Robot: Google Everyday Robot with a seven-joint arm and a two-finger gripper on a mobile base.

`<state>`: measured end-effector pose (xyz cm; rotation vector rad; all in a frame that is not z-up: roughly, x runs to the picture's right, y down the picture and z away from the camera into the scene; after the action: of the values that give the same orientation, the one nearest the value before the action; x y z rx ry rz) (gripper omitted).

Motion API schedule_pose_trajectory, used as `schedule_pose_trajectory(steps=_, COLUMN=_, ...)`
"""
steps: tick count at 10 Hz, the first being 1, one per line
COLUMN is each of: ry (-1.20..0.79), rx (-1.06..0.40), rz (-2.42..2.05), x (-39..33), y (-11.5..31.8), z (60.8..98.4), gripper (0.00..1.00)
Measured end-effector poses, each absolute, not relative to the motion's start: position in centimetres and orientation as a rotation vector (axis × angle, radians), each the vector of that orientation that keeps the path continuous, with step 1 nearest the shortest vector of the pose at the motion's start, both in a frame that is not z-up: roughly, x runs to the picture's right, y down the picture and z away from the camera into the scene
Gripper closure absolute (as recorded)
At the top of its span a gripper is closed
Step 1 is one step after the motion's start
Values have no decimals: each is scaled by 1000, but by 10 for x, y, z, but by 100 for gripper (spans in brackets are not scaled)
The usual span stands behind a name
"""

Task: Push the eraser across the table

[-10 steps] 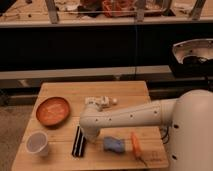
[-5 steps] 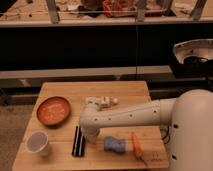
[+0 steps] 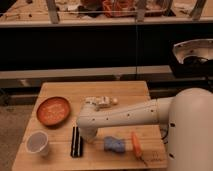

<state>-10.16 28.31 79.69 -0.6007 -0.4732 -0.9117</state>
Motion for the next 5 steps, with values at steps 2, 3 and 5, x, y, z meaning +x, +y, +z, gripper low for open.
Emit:
schedule_pose_trajectory(steps=2, ry=-485, rx=-599, rz=-933, x=-113, y=285, z=797, gripper=100)
schedule_pose_trajectory(steps=3, ry=-491, rx=-596, rz=-932, x=-116, y=285, z=796, gripper=100)
schedule_pose_trajectory(steps=5, ry=-492, rx=-597, rz=-935, x=-117, y=285, z=796, gripper=100)
